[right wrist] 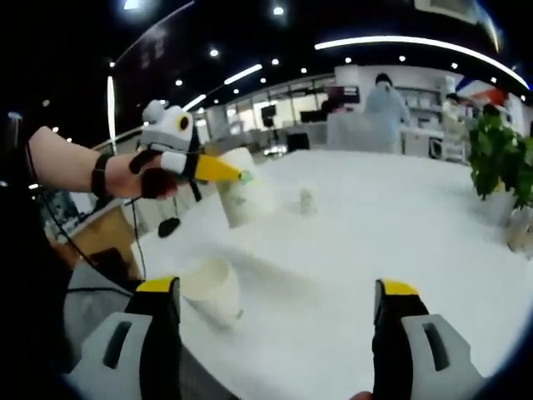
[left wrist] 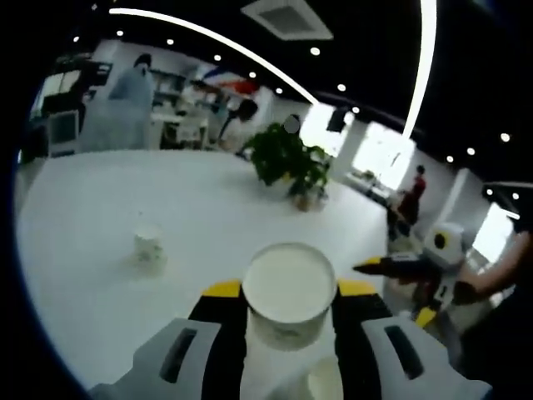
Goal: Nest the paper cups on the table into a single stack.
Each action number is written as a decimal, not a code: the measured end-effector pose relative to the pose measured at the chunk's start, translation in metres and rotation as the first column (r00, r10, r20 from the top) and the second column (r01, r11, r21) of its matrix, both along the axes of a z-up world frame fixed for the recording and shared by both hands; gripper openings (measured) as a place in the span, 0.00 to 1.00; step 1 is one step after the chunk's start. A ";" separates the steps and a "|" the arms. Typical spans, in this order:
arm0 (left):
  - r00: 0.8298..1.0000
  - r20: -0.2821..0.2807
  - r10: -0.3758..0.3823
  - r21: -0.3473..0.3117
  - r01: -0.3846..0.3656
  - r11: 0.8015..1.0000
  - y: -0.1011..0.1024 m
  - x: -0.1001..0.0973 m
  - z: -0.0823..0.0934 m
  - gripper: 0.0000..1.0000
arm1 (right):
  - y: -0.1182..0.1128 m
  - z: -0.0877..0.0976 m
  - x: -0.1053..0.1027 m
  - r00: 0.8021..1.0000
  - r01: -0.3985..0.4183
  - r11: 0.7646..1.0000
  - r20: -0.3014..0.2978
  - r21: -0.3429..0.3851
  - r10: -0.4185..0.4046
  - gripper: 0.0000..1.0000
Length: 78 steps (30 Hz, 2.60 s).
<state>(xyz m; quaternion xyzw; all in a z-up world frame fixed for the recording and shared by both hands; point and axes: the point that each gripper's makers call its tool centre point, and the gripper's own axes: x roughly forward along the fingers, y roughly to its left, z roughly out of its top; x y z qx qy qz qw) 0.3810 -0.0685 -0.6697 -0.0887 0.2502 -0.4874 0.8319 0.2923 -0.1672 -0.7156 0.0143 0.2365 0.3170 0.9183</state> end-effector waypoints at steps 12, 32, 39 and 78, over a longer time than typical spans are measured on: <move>1.000 -0.011 0.007 -0.030 -0.008 1.000 -0.002 -0.011 0.005 0.38 | 0.005 0.006 -0.002 1.000 0.027 0.999 -0.001 0.045 -0.027 0.93; 0.999 -0.039 -0.011 -0.088 0.007 0.996 -0.003 -0.026 0.007 0.38 | 0.045 0.023 -0.004 0.998 -0.053 0.970 -0.006 0.236 0.057 0.73; 0.999 -0.043 -0.025 -0.124 0.020 0.992 -0.004 -0.032 0.012 0.38 | 0.059 0.033 -0.007 0.995 -0.091 0.945 -0.001 0.315 0.096 0.65; 0.983 -0.083 -0.165 -0.309 0.132 0.942 -0.012 -0.065 0.045 0.38 | 0.067 0.082 -0.020 0.979 -0.187 0.719 0.069 0.670 0.191 0.13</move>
